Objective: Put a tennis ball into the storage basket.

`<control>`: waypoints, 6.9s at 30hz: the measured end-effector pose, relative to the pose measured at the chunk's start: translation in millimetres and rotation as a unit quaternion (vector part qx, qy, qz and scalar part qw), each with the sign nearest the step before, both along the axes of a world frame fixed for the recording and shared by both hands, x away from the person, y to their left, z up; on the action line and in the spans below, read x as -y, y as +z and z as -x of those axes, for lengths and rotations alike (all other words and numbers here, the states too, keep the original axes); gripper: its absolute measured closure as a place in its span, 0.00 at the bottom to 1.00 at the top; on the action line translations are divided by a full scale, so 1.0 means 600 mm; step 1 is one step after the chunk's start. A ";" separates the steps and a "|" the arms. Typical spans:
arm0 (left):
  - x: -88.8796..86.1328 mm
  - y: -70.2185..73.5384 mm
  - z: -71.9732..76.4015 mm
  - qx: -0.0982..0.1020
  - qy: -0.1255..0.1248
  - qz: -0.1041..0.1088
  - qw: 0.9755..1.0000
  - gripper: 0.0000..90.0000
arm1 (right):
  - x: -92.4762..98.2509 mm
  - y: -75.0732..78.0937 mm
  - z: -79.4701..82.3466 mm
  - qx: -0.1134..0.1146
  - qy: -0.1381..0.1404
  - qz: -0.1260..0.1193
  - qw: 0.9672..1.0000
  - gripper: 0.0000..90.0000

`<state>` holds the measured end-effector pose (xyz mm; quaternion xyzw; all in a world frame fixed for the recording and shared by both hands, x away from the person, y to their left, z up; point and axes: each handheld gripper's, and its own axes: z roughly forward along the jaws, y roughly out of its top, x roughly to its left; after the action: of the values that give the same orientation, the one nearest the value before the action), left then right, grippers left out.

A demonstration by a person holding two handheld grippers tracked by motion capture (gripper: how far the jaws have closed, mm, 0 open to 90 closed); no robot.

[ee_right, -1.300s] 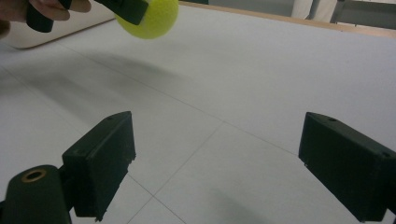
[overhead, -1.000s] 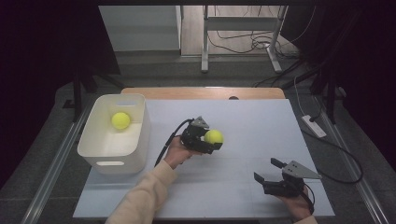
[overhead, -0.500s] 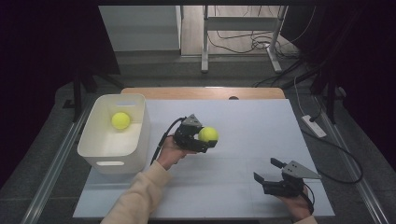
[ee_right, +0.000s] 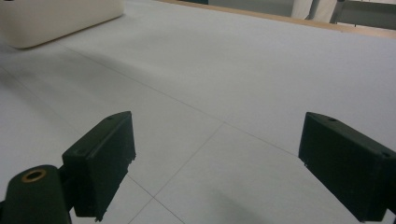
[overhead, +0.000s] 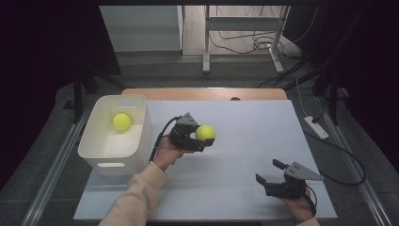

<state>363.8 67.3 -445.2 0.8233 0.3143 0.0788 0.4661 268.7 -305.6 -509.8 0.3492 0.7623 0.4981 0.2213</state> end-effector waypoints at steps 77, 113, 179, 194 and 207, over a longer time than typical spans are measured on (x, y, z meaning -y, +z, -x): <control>-0.108 0.108 0.037 0.072 0.075 0.045 0.994 0.30 | -0.002 0.001 0.000 0.001 -0.001 -0.001 1.000 0.12; -0.171 0.131 0.048 0.090 0.121 0.056 0.987 0.30 | -0.003 0.002 0.000 0.004 -0.002 0.001 1.000 0.12; -0.296 0.116 0.047 0.082 0.242 0.014 0.967 0.30 | -0.005 0.003 0.000 0.006 -0.003 0.003 1.000 0.12; -0.334 0.104 0.039 0.058 0.271 -0.016 0.961 0.30 | -0.006 0.003 -0.001 0.005 -0.003 0.004 1.000 0.12; -0.356 0.092 0.029 0.034 0.287 -0.032 0.957 0.30 | -0.007 0.002 -0.001 0.005 -0.003 0.004 1.000 0.13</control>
<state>346.7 281.2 -390.2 0.7099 0.5183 0.2472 0.4079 269.2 -301.6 -508.4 0.3481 0.7621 0.4959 0.2281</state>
